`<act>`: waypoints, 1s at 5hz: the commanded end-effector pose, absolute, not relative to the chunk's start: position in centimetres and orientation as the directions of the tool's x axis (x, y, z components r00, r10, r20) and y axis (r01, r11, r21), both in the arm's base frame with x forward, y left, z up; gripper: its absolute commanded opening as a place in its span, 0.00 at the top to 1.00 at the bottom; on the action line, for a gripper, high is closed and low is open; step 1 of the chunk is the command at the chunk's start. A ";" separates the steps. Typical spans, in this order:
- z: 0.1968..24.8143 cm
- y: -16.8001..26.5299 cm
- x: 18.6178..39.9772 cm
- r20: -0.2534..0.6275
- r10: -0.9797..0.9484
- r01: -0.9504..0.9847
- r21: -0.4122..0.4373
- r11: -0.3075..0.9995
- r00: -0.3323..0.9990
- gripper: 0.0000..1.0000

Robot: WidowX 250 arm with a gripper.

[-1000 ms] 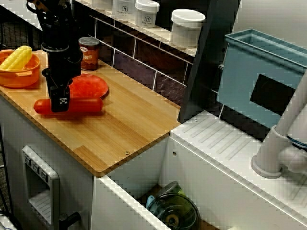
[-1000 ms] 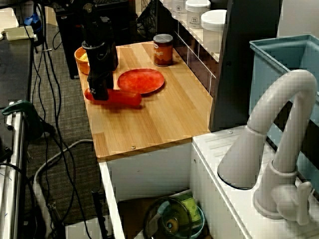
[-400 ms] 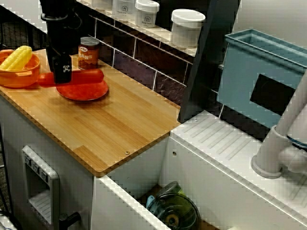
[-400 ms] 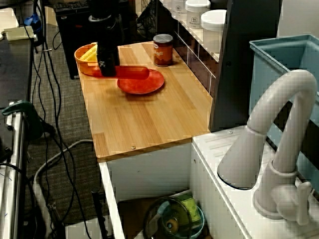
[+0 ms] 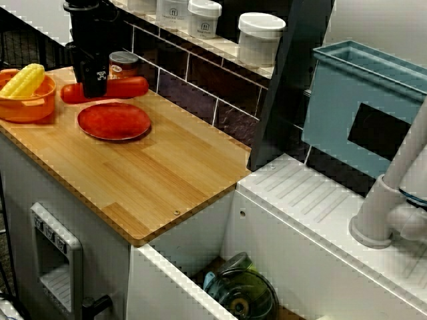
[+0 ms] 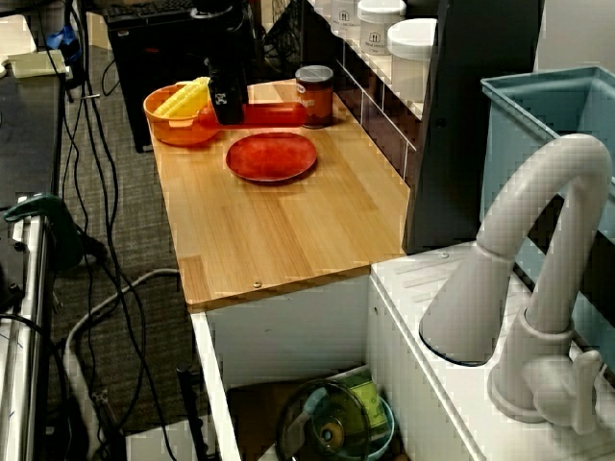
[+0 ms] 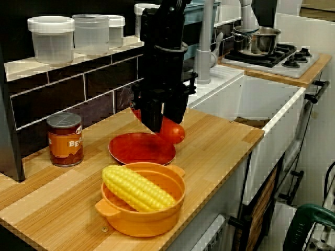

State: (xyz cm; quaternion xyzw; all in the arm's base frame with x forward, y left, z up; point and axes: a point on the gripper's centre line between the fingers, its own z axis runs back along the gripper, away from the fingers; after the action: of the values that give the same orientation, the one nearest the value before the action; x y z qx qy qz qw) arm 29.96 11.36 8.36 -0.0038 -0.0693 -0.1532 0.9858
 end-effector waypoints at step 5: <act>6.5 12.0 31.5 0.141 -0.300 0.287 0.103 0.952 0.943 0.25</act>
State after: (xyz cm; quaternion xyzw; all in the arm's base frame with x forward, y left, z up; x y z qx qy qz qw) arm 31.43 11.40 5.44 0.0321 -0.0654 -0.1520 0.9857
